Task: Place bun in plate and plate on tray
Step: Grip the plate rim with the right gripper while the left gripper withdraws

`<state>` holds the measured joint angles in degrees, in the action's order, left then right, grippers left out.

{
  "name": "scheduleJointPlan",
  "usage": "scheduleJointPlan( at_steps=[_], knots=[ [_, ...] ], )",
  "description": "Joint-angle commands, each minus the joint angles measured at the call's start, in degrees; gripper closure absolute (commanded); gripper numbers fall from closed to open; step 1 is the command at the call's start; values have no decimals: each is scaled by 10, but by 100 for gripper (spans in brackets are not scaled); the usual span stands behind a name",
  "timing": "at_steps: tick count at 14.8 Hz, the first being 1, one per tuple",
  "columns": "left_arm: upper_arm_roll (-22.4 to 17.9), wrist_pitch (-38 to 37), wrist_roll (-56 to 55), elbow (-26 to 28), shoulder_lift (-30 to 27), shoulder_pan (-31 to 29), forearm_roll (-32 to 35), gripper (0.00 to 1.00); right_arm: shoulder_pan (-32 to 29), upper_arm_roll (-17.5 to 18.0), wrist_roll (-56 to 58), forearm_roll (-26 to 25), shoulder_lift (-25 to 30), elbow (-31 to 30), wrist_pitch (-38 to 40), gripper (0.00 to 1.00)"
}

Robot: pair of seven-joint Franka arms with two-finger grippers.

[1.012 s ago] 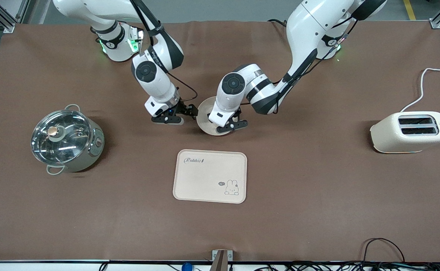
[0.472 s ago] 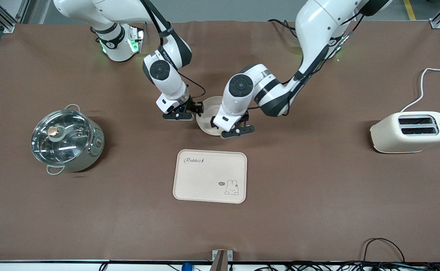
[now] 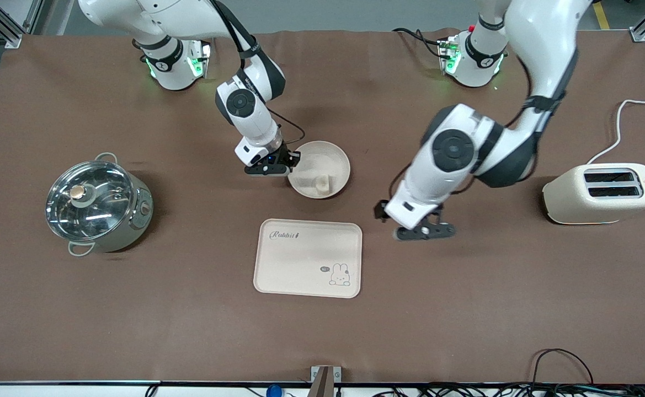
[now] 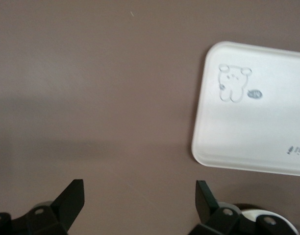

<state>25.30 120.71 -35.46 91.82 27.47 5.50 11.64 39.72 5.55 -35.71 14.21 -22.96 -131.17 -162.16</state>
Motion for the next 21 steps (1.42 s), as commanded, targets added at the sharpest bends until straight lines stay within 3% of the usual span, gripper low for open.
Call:
scheduleJointPlan(
  at_steps=[1,7,9,10,12,14,16,18,21],
  knots=[
    [3,-27,70,3,-37,-51,11,0,7,-5,-4,11,6,-9,-8,100],
    [-2,-89,225,3,-111,-120,-14,0,-11,-4,-22,13,59,-1,-4,100],
    [-64,-124,238,1,-146,-80,-51,0,-35,-2,-23,20,64,34,27,100],
    [-114,-132,256,-5,-158,-50,-67,0,-37,-5,-23,34,63,65,57,100],
    [-169,-150,323,-27,-171,-34,-114,0,-59,-6,-20,44,49,141,117,100],
    [-205,-225,345,-79,-175,-30,-130,0,-83,-6,-8,44,-6,224,155,100],
    [-211,-291,343,-115,-191,-28,-127,0,-117,-6,11,44,-80,320,182,100],
    [-211,-297,342,-117,-207,-34,-117,0,-136,-6,20,43,-140,393,184,100],
    [-209,-297,345,-111,-218,-54,-109,0,-161,-6,56,42,-195,449,186,100]
  ],
)
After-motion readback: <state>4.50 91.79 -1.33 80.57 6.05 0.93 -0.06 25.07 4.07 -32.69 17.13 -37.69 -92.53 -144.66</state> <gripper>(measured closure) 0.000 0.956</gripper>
